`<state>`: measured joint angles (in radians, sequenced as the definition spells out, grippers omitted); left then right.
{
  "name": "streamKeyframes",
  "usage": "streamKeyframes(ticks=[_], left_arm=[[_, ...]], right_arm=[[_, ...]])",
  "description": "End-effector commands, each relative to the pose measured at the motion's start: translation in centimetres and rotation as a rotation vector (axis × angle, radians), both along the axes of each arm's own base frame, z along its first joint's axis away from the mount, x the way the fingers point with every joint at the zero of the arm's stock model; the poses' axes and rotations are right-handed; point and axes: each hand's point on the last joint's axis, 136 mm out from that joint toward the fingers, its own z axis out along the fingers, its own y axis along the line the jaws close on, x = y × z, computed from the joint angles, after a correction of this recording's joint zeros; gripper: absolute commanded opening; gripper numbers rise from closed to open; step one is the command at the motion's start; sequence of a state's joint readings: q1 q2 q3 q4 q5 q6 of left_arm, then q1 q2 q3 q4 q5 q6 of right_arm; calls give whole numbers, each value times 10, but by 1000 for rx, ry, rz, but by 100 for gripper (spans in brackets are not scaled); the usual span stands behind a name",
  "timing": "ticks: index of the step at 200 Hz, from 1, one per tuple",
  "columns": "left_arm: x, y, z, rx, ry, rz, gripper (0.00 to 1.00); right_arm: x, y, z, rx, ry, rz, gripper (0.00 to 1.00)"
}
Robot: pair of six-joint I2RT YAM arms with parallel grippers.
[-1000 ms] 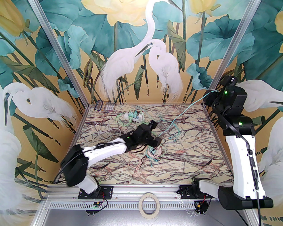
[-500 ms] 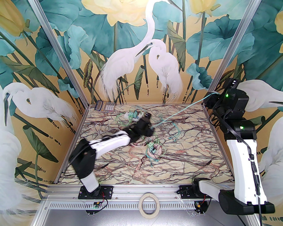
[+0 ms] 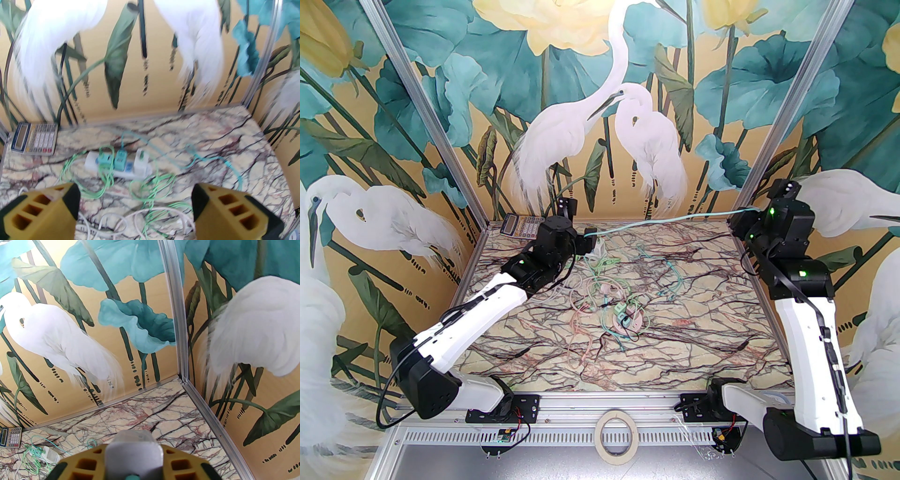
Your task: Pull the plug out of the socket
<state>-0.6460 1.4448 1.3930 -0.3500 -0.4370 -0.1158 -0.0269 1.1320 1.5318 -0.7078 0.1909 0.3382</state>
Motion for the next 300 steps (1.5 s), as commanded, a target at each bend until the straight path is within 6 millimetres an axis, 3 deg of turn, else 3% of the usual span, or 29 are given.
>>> streamKeyframes(ticks=[1, 34, 56, 71, 95, 120, 147, 181, 207, 246, 300], left_arm=[[6, 30, 21, -1, -24, 136, 80], [-8, 33, 88, -66, -128, 95, 79], [-13, 22, 101, -100, -125, 23, 78], [-13, 13, 87, -120, -91, -12, 78], [-9, 0, 35, -119, 2, -48, 79], [-10, -12, -27, -146, 122, -68, 81], [-14, -14, -71, -153, 186, -72, 83], [-16, -25, -100, -139, 263, -113, 91], [-21, -34, -111, -160, 298, -163, 99], [-31, -59, -135, -168, 429, -282, 100], [-48, -64, -167, -139, 553, -332, 100]], right_arm=[[-8, -14, 12, 9, -71, -66, 22], [-8, -16, -1, 21, -54, -71, 22], [-6, -11, -10, 40, -46, -46, 23], [-5, -8, -21, 52, -28, -33, 22], [-6, -5, -40, 71, -2, -20, 23], [-8, 0, -72, 105, 52, -6, 23], [-7, 3, -117, 156, 120, -5, 23], [7, 2, -179, 161, 248, -17, 24], [27, -1, -206, 150, 318, -25, 25], [71, 2, -254, 168, 480, 10, 26], [113, 6, -288, 181, 580, 43, 28]])
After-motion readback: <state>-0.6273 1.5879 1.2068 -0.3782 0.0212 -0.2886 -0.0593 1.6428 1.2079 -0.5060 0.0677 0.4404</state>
